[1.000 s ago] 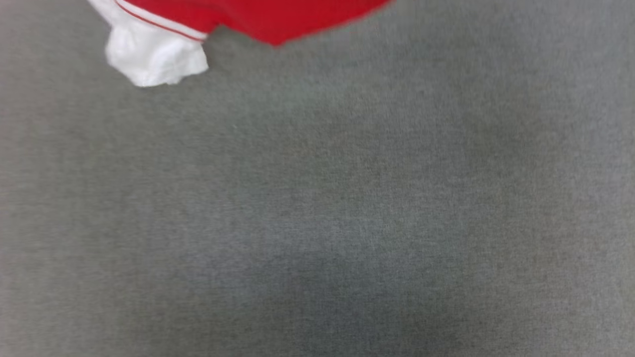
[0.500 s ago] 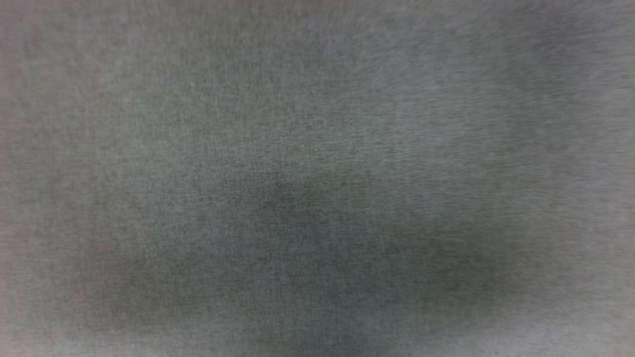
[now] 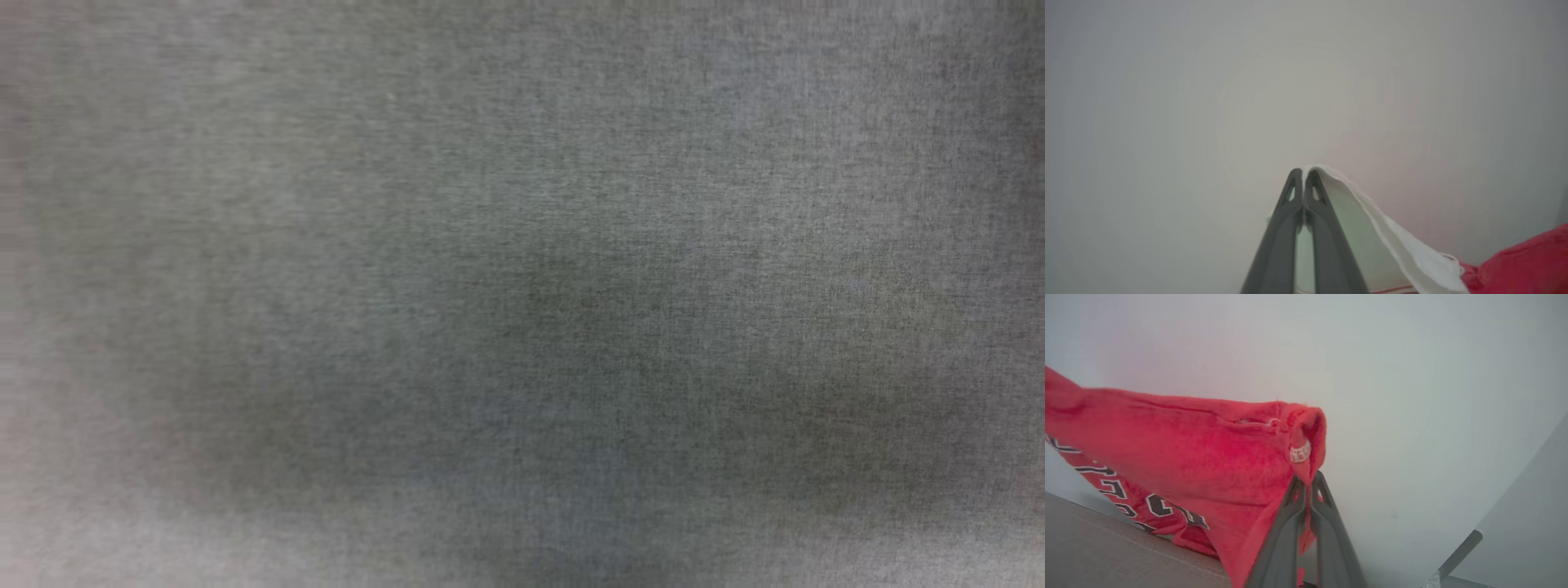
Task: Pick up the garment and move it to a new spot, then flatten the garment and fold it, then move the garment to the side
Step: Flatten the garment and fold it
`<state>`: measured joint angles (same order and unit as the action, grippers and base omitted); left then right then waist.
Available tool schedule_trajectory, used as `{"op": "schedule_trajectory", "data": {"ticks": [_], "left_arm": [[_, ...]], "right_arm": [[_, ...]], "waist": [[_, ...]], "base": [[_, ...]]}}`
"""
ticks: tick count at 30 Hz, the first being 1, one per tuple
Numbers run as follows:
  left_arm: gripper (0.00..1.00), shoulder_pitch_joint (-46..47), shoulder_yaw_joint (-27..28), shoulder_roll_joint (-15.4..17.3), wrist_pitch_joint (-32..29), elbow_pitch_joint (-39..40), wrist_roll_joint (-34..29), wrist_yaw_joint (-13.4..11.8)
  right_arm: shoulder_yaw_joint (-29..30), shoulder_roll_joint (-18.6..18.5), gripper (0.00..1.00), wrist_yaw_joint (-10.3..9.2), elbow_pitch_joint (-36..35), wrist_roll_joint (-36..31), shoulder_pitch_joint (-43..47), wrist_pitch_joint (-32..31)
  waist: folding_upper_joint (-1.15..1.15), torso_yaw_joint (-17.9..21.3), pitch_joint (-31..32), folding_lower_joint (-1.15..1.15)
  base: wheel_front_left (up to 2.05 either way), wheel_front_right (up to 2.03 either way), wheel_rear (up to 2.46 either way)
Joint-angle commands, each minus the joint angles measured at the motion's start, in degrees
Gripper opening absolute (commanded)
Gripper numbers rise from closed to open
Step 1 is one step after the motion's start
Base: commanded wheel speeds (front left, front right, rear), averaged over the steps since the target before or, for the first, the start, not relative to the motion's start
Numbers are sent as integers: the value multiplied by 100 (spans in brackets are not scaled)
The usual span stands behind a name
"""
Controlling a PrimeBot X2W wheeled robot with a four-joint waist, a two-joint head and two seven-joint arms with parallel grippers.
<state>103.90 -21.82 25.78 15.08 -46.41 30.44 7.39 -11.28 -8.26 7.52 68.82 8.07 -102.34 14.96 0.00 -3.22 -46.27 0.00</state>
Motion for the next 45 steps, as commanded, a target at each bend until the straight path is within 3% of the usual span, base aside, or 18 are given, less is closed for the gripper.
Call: {"op": "schedule_trajectory", "data": {"ticks": [1, 4, 11, 19, 25, 31, 39, 45], "left_arm": [[0, -286, -214, -13, -2, -40, 89, 11], [0, -713, -665, 45, -92, -169, 397, 5], [0, -1628, -1410, 277, -563, 12, 955, 4], [0, -3130, -1918, 505, -979, 405, 1347, 3], [0, -4479, -2120, 634, -1212, 1195, 1571, -274], [0, -5899, -2170, 1023, -1552, 2571, 1942, -844], [0, -7690, -2196, 1767, -2015, 4645, 2448, -1899], [0, -8792, -2092, 2174, -2072, 5844, 2822, -2756]], "right_arm": [[-171, 61, 0, -6, 25, 193, 248, 5], [-529, 67, 0, -6, -16, 511, 661, -94], [-1332, -368, 0, -6, -683, 1576, 1709, -619], [-2446, -1590, 0, -6, -2483, 3106, 3580, -1663], [-2805, -2531, 0, -6, -3804, 3883, 4950, -2049], [-2852, -3282, 0, -6, -4881, 4202, 6140, -2184], [-2917, -4106, 0, -6, -6049, 4308, 7356, -2456], [-2691, -4457, 0, -6, -6642, 4629, 8165, -2496]], "waist": [[0, -165, 571, 0], [0, -155, 1000, 0], [0, -275, 1774, 0], [0, -380, 2797, 0], [0, -460, 3410, 0], [0, -527, 3779, 0], [0, -570, 3947, 0], [0, -581, 3936, 0]], "base": [[0, 0, 0], [0, 0, 0], [0, 0, 0], [0, 0, 0], [0, 0, 0], [0, 0, 0], [0, 0, 0], [0, 0, 0]]}}
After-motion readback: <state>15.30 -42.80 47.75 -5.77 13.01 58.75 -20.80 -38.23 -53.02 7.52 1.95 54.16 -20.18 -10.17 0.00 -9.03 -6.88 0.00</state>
